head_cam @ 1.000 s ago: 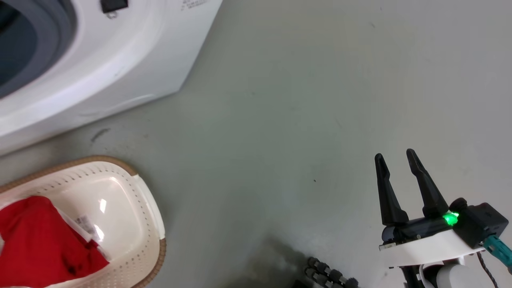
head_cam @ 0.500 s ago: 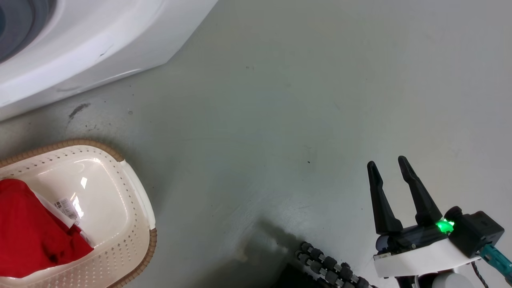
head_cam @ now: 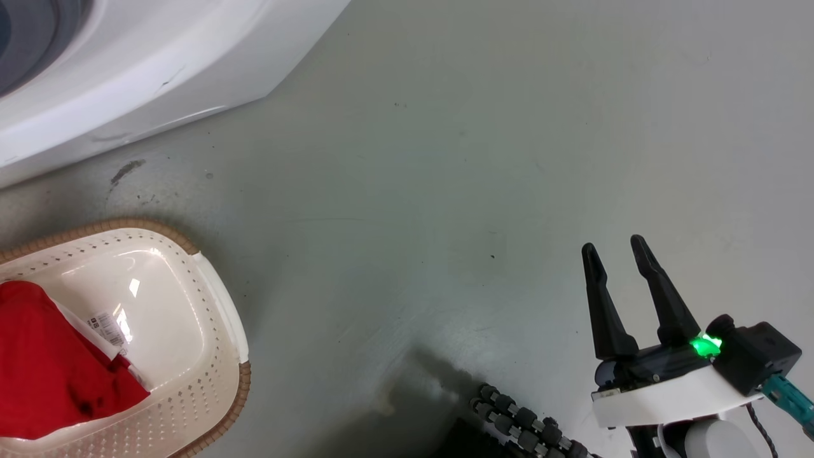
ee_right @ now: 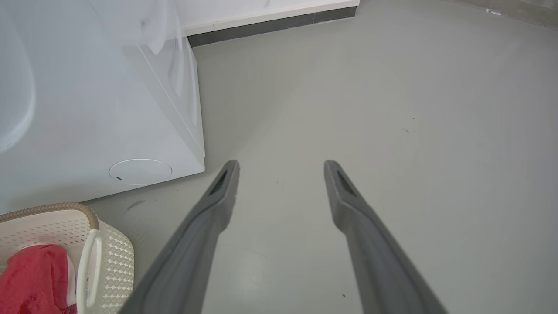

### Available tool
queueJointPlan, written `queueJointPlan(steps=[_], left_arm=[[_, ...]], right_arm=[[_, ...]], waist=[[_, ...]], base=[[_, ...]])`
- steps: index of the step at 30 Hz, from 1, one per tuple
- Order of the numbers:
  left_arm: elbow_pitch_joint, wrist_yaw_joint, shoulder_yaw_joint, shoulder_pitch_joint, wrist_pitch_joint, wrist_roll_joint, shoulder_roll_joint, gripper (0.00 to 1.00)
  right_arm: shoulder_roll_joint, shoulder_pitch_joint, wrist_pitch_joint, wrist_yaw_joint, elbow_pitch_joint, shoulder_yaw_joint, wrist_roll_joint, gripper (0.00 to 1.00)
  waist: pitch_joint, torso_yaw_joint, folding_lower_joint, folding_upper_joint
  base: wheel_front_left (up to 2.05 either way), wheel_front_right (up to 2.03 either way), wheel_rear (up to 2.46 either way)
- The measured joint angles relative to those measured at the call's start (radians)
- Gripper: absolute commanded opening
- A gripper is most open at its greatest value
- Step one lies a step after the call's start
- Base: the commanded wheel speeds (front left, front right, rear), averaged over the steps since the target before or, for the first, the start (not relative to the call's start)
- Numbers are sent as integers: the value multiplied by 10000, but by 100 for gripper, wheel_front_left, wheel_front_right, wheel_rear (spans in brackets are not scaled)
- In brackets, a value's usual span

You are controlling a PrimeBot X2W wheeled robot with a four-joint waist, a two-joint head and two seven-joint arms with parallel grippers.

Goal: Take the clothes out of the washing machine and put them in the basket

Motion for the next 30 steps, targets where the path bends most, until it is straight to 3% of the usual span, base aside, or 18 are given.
queueJointPlan(steps=[4, 12, 18, 30], left_arm=[[0, 0, -278, 13, -575, -374, 96, 0], [-119, 0, -495, 906, -2723, -1162, 460, 0], [132, -2, -347, 2393, -4487, -2059, -378, 0], [410, 282, -405, 5516, -7873, -2458, -1603, 0]], right_arm=[[0, -185, 0, 0, 98, 63, -38, 100], [6, -866, 0, 0, 242, 31, -332, 100], [10, -802, 0, 0, 412, -608, -947, 100], [15, -166, 2, 0, 771, -1152, -2050, 100]], waist=[[-156, -19, 0, 0], [-723, 44, 0, 0], [-1418, 680, -1, 0], [-3631, 1826, -3, 0]], base=[[0, 0, 0], [0, 0, 0], [0, 0, 0], [0, 0, 0]])
